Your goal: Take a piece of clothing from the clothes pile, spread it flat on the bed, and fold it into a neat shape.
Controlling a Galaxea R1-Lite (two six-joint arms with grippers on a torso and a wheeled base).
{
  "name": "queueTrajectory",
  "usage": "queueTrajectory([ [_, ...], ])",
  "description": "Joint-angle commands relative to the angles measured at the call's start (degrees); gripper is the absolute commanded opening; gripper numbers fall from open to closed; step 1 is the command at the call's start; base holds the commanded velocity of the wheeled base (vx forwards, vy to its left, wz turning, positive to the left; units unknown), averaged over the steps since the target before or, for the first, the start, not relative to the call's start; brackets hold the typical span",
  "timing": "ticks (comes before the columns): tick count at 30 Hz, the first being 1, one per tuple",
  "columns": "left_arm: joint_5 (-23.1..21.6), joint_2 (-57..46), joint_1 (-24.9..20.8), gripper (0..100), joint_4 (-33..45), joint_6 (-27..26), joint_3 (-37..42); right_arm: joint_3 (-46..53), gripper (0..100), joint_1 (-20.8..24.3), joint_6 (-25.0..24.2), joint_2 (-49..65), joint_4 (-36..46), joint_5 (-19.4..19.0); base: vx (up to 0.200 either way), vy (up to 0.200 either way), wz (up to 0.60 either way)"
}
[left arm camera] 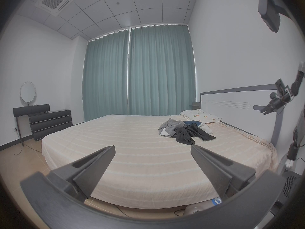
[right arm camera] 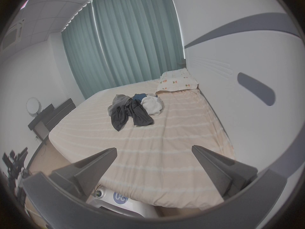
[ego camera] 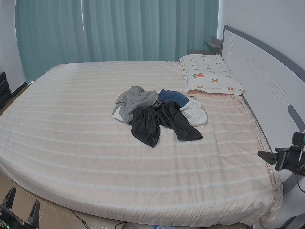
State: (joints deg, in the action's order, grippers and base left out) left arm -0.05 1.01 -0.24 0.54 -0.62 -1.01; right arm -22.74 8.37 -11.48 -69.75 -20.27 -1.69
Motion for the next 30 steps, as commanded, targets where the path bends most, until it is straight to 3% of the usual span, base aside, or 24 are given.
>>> queueTrajectory([
  [1, 0.0, -1.0, 0.0, 100, 0.0, 0.0, 0.9, -23.5, 100, 9.1, -12.6, -48.4, -14.4, 10.3, 0.0, 0.0, 0.0],
  [9, 0.0, -1.0, 0.0, 100, 0.0, 0.1, 0.8, -43.0, 100, 8.9, -16.5, -65.8, -13.8, 16.4, 0.0, 0.0, 0.0],
  [13, 0.0, -1.0, 0.0, 100, -0.1, 0.2, 0.8, -50.2, 100, 9.1, -18.6, -71.2, -13.7, 17.1, 0.0, 0.0, 0.0],
  [23, 0.0, -1.0, 0.0, 100, -0.1, 0.2, 0.8, -61.8, 100, 8.1, -18.8, -79.9, -13.1, 18.5, 0.0, 0.0, 0.0],
  [30, 0.0, -1.0, 0.0, 100, -0.1, 0.2, 0.8, -64.1, 100, 8.6, -20.2, -81.3, -13.1, 19.0, 0.0, 0.0, 0.0],
])
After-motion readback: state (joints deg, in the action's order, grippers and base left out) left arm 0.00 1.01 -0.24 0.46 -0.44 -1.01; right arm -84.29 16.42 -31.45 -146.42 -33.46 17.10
